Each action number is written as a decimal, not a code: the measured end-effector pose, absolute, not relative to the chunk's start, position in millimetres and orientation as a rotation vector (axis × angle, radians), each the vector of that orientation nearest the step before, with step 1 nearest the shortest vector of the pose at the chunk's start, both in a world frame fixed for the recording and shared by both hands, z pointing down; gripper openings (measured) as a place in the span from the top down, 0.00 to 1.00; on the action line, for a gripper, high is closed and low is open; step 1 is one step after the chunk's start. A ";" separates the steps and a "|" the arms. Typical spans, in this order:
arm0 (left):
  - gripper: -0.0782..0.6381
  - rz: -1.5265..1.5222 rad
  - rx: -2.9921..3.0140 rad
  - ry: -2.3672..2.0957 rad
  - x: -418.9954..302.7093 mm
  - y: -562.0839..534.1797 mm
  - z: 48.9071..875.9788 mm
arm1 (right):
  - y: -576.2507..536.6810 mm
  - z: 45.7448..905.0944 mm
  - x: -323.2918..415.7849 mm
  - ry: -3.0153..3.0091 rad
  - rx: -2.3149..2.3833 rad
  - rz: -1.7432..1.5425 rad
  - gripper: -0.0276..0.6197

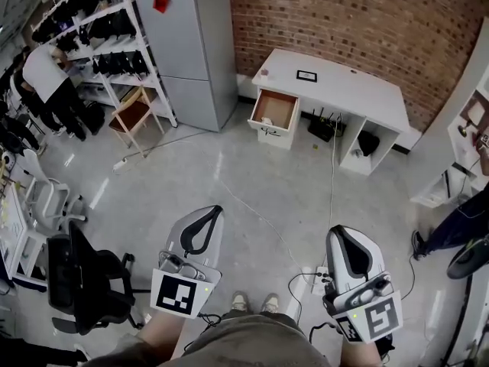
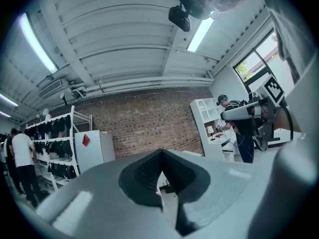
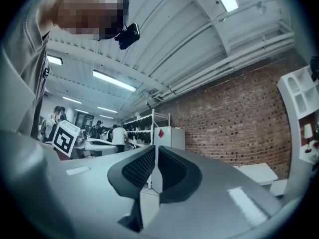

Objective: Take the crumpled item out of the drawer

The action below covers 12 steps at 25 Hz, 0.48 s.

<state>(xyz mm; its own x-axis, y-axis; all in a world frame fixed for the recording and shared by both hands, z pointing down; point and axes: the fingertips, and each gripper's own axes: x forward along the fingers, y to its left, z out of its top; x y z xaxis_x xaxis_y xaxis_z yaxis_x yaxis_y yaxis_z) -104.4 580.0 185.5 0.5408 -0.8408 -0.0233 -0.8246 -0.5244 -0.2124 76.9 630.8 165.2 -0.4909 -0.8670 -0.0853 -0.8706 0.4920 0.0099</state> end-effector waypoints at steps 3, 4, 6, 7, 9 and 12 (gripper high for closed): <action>0.89 -0.129 -2.584 1.407 -97.7 581.9 188.7 | 634.0 162.6 81.4 2.626 -1.480 0.020 0.78; 0.89 -0.129 -2.587 1.410 -95.9 582.7 189.8 | 634.4 162.3 83.4 2.624 -1.483 0.026 0.73; 0.89 -0.133 -2.590 1.417 -93.4 585.0 191.5 | 635.2 164.1 85.7 2.642 -1.495 0.043 0.64; 0.89 -0.139 -2.588 1.417 -91.5 586.2 192.3 | 635.8 166.0 86.1 2.662 -1.496 0.045 0.64; 0.89 -0.151 -2.585 1.415 -85.4 587.6 194.0 | 637.5 170.7 87.6 2.707 -1.497 0.049 0.62; 0.89 -0.157 -2.591 1.426 -76.0 590.7 198.7 | 641.1 174.8 93.7 2.725 -1.504 0.055 0.60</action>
